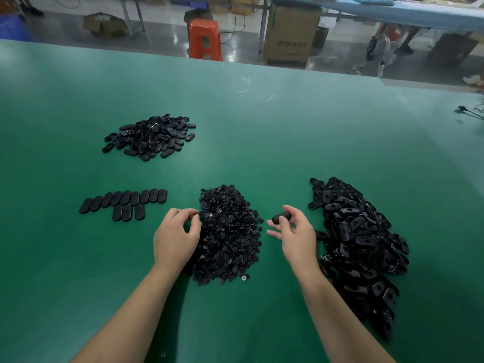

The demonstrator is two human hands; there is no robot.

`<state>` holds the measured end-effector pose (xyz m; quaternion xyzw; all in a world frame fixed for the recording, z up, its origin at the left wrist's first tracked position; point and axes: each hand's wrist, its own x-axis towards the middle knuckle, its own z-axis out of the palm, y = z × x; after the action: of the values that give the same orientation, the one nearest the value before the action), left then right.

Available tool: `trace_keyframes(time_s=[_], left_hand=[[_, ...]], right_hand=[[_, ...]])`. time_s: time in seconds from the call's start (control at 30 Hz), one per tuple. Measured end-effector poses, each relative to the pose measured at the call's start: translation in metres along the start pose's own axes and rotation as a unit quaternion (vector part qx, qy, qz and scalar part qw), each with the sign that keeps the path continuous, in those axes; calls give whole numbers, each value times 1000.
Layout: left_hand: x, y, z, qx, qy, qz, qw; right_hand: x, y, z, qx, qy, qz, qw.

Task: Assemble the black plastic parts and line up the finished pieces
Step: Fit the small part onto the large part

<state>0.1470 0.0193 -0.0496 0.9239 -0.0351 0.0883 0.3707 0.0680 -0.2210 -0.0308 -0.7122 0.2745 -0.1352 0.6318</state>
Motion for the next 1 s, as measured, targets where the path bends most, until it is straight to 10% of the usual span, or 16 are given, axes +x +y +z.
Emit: trace_keyframes(time_s=[1.0], left_hand=[[2, -11, -29, 54, -97, -5, 994]], right_hand=[[-7, 20, 8, -76, 31, -88, 993]])
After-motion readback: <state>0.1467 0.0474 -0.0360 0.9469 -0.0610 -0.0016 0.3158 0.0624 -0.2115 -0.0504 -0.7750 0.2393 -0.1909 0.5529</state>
